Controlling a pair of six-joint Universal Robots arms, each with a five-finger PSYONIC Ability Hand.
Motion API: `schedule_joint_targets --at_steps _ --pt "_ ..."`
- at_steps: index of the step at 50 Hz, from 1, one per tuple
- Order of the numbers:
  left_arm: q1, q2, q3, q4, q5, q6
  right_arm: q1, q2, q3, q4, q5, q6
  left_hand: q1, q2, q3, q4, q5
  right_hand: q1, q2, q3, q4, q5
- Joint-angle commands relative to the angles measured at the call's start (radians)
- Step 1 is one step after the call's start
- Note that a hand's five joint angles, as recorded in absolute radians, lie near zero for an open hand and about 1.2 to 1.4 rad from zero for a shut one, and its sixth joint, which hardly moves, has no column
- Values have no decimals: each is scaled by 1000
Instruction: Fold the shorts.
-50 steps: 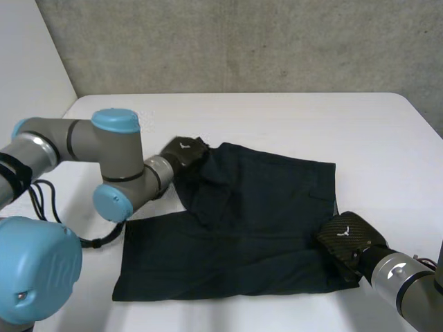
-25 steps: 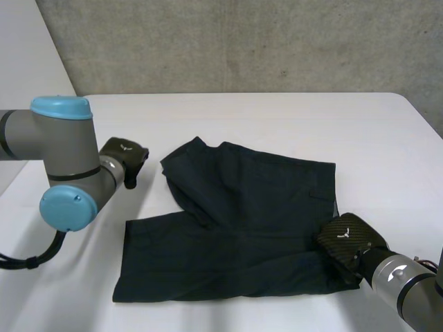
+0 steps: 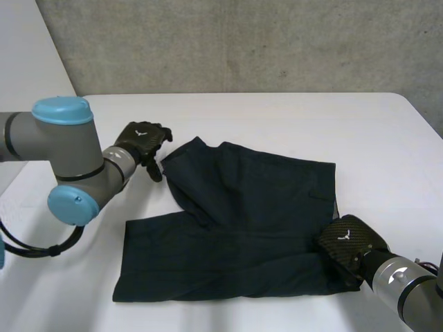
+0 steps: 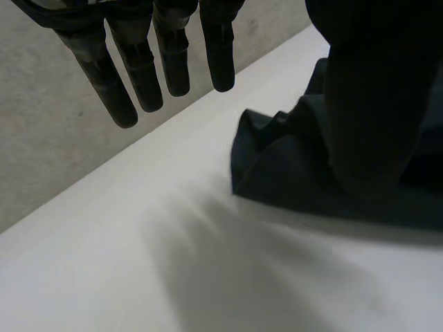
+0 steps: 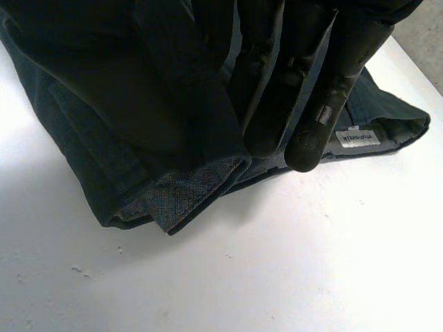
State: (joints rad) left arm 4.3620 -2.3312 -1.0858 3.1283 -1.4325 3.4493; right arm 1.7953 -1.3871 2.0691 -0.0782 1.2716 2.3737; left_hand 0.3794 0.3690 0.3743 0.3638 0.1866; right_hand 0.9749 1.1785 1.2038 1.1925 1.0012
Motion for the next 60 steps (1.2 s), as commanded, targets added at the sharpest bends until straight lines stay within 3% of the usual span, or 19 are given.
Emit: schedule_joint_targets --at_steps 1,3,4,8,15,32,37,38,42,49,57,60 --pt "-12 -105 60 -34 76 -13 0 -1 0 0 0 -1 186 196 191 202 204 421 218 192 204 221" --pt "-15 -122 76 -54 73 -15 0 -1 0 0 0 -1 309 319 314 325 327 421 218 192 204 221" --pt "-13 -129 96 -75 67 -15 0 -1 0 0 0 -1 528 538 533 543 546 421 218 192 204 221" --pt "-3 -129 122 -102 18 -27 0 -1 0 0 0 -1 1015 1025 1020 1031 1033 421 218 192 204 221" --pt "5 -106 123 -100 -216 -9 1 -1 0 0 0 -1 1017 1027 1022 1032 1035 421 218 192 204 221" --pt "16 -96 34 -162 -232 71 1 -1 5 0 2 -1 1017 1027 1022 1032 1035 421 218 192 204 221" --pt "11 -96 34 -163 -230 67 0 -9 5 2 3 -2 812 823 817 828 831 421 218 192 204 221" --pt "5 -96 31 -163 -229 67 0 -10 6 2 3 -2 637 648 642 653 656 421 218 192 204 221" --pt "-15 -83 8 -163 -221 62 -2 -23 5 2 0 -2 290 301 295 306 308 421 218 192 204 221" --pt "-41 38 -51 -146 -215 65 -2 -64 6 20 -6 -4 -148 -137 -143 -132 -129 421 218 192 204 221" --pt "-22 314 -258 -114 -191 51 -2 -142 5 98 -12 -1 -160 -150 -155 -144 -142 421 218 192 204 221" --pt "-39 464 -425 -126 -119 30 -2 -161 6 115 -15 1 -131 -120 -126 -115 -112 421 218 192 204 221"
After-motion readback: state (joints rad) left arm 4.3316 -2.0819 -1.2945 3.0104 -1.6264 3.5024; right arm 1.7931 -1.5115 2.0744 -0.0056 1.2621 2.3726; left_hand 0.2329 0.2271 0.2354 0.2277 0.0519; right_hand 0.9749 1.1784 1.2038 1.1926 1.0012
